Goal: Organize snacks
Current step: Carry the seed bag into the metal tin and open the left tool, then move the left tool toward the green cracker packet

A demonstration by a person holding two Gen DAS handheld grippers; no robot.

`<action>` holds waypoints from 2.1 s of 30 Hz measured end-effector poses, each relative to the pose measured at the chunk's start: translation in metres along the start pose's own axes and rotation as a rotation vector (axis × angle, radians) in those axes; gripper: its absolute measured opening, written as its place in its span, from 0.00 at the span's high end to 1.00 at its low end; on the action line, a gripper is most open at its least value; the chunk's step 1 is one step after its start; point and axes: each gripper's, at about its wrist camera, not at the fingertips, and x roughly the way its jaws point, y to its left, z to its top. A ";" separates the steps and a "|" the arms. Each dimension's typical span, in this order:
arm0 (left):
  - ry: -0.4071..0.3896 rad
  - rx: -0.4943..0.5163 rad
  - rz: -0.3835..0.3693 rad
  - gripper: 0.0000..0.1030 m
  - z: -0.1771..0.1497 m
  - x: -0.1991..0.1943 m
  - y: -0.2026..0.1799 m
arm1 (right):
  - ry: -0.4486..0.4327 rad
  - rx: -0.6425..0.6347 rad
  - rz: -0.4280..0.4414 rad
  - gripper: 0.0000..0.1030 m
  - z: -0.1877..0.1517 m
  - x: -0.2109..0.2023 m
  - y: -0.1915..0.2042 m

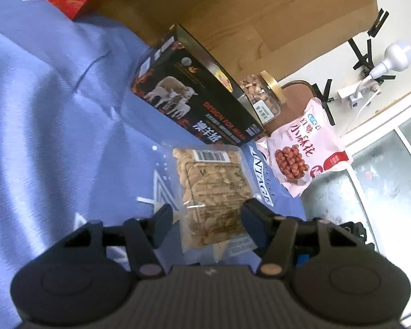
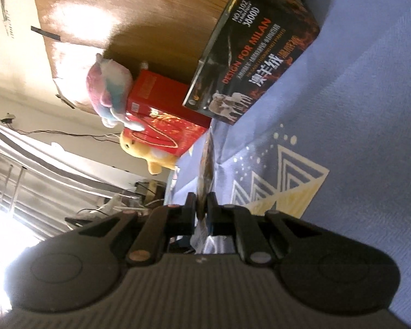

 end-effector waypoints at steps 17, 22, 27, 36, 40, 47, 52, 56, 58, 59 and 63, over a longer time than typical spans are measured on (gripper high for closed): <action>-0.125 0.341 0.170 0.51 0.126 0.093 -0.104 | -0.272 -0.438 -0.256 0.82 0.110 0.018 0.066; -0.153 0.435 0.294 0.43 0.122 0.120 -0.106 | -0.350 -0.770 -0.605 0.65 0.102 0.049 0.070; -0.193 0.436 0.286 0.43 0.107 0.096 -0.102 | -0.456 -0.811 -0.573 0.55 0.072 0.023 0.067; -0.173 0.388 0.184 0.33 0.029 0.023 -0.081 | -0.290 -0.456 -0.375 0.51 0.011 -0.032 0.031; -0.124 0.356 0.186 0.33 -0.009 0.005 -0.057 | -0.181 -0.417 -0.336 0.50 -0.030 -0.048 0.023; -0.067 0.347 0.140 0.33 -0.042 -0.006 -0.034 | -0.025 -0.576 -0.353 0.50 -0.088 -0.055 0.043; -0.059 0.317 0.102 0.33 -0.045 -0.007 -0.023 | 0.087 -0.708 -0.387 0.39 -0.114 -0.036 0.054; -0.062 0.323 0.077 0.33 -0.047 -0.008 -0.020 | 0.106 -0.842 -0.454 0.37 -0.128 -0.018 0.058; -0.063 0.321 0.061 0.33 -0.048 -0.009 -0.019 | 0.095 -0.900 -0.495 0.39 -0.130 -0.010 0.059; -0.065 0.314 0.054 0.33 -0.048 -0.009 -0.018 | 0.086 -0.923 -0.519 0.40 -0.128 -0.005 0.060; -0.087 0.256 0.033 0.33 -0.044 -0.012 -0.009 | 0.048 -0.931 -0.562 0.50 -0.111 0.014 0.060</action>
